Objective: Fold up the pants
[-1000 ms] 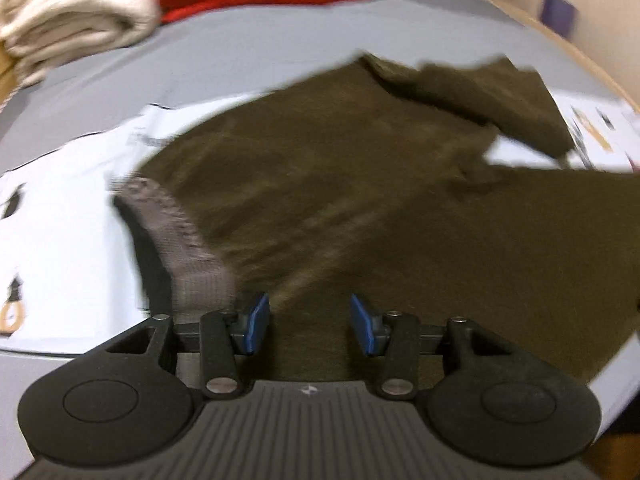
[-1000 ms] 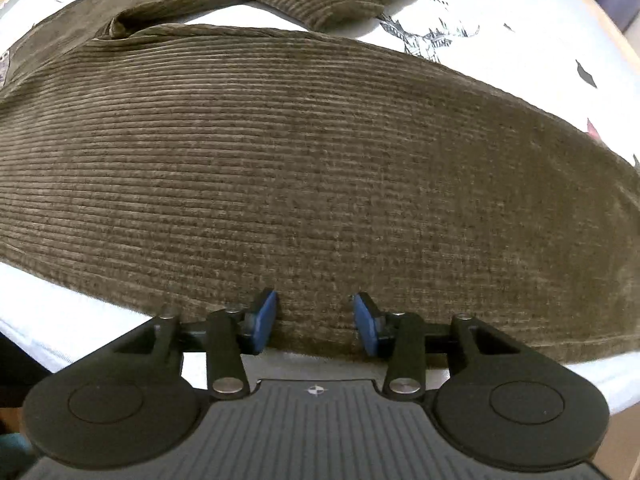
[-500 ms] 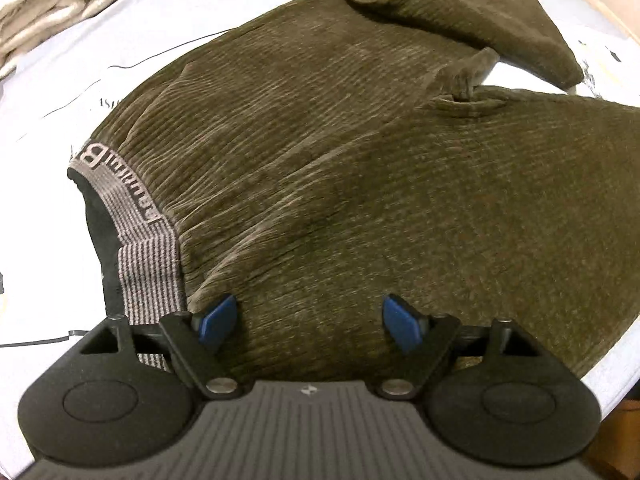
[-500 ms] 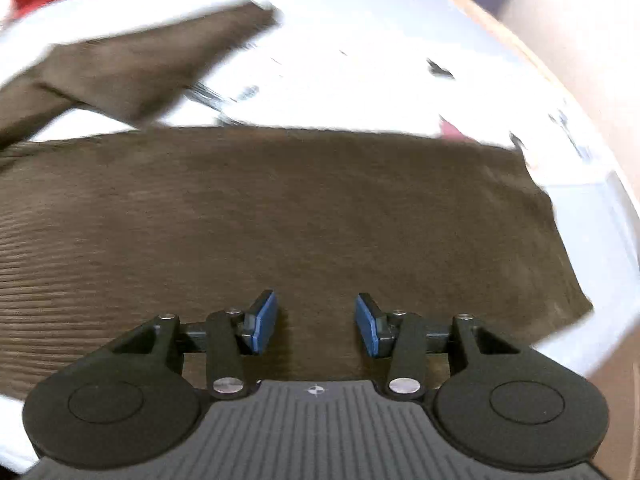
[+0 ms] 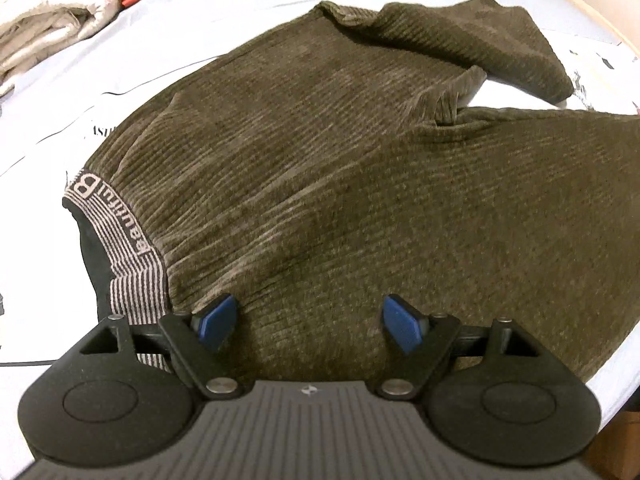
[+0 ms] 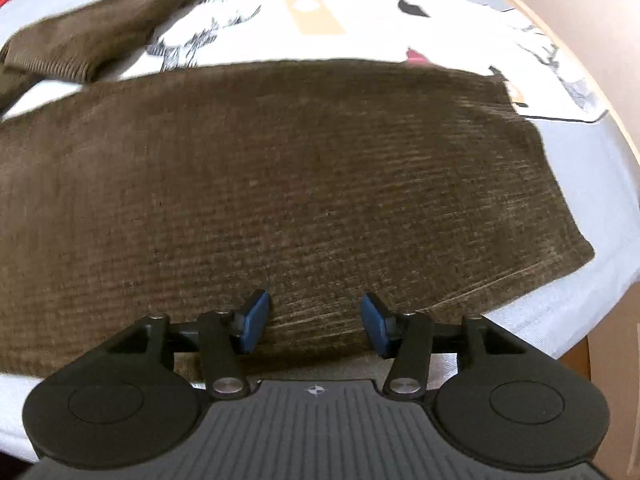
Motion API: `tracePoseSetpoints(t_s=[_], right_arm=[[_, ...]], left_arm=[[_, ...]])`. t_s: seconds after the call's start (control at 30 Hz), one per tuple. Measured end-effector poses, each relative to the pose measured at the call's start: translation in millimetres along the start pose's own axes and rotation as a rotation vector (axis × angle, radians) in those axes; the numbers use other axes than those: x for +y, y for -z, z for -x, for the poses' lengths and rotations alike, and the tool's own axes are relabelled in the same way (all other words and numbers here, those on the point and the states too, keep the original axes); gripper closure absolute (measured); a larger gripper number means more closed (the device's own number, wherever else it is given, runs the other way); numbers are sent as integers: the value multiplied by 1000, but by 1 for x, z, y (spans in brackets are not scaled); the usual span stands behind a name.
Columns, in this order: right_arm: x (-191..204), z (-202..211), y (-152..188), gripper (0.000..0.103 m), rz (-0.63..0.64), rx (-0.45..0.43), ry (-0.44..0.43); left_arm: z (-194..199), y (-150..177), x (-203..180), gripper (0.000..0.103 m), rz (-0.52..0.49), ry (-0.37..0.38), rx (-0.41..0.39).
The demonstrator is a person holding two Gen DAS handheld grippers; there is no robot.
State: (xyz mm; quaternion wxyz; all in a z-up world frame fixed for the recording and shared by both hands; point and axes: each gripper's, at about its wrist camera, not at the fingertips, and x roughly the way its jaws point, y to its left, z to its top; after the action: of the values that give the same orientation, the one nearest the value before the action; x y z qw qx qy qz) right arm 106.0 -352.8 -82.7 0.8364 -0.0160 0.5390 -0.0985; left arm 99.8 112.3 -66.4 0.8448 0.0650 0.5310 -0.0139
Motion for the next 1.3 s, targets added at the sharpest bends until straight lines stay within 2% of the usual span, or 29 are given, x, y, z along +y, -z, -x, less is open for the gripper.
tracePoseSetpoints(t_s=[0.07, 0.13, 0.2, 0.23, 0.37, 0.43, 0.53, 0.67, 0.73, 0.77, 0.8, 0.83, 0.87, 0.9, 1.0, 1.1, 1.17, 1.2, 1.3], right_arm=[[-1, 8, -1, 51, -26, -54, -3], [2, 11, -3, 51, 3, -71, 3], [7, -1, -2, 51, 49, 0, 21], [7, -4, 1, 50, 52, 6, 25], [8, 4, -6, 50, 26, -25, 22], [8, 14, -11, 50, -3, -77, -5], [11, 34, -20, 49, -19, -191, -25], [17, 62, -36, 50, -72, -332, -94], [22, 71, -46, 50, -102, -389, -137], [22, 77, -52, 50, -114, -416, -161], [23, 81, -56, 54, -126, -439, -185], [25, 85, -62, 65, -145, -457, -215], [25, 88, -68, 72, -174, -468, -255], [24, 89, -76, 80, -211, -470, -307], [26, 86, -101, 80, -272, -468, -399], [39, 70, -125, 79, -258, -424, -472], [48, 49, -142, 73, -257, -361, -502], [52, 37, -148, 66, -269, -323, -511], [59, -4, -164, 59, -347, -188, -546]], left_arm=[[1, -1, 0, 18, 7, 7, -9], [1, -2, -1, 18, 7, 10, -10], [-1, -2, -3, 17, -1, 11, -4], [-2, -2, -4, 17, -6, 14, 7], [-20, 7, -12, 13, -59, 7, 128], [-19, 8, -15, 11, -92, -15, 114], [-16, 6, -11, 12, -73, -9, 91], [-6, 1, -5, 14, -26, 4, 21], [-3, -1, -4, 24, -8, -1, -1], [-2, -2, -3, 37, 0, -2, -10], [-1, -4, -3, 62, 9, 1, -18], [-1, -5, -4, 76, 18, 6, -23], [-1, -8, -4, 91, 28, 8, -28], [-1, -10, -4, 91, 41, 7, -37], [-1, -17, -4, 91, 74, 2, -63], [-1, -23, -6, 89, 94, 6, -71], [-2, -26, -10, 89, 91, 8, -72], [-4, -28, -11, 88, 88, 8, -73], [-6, -31, -14, 85, 86, 9, -74]])
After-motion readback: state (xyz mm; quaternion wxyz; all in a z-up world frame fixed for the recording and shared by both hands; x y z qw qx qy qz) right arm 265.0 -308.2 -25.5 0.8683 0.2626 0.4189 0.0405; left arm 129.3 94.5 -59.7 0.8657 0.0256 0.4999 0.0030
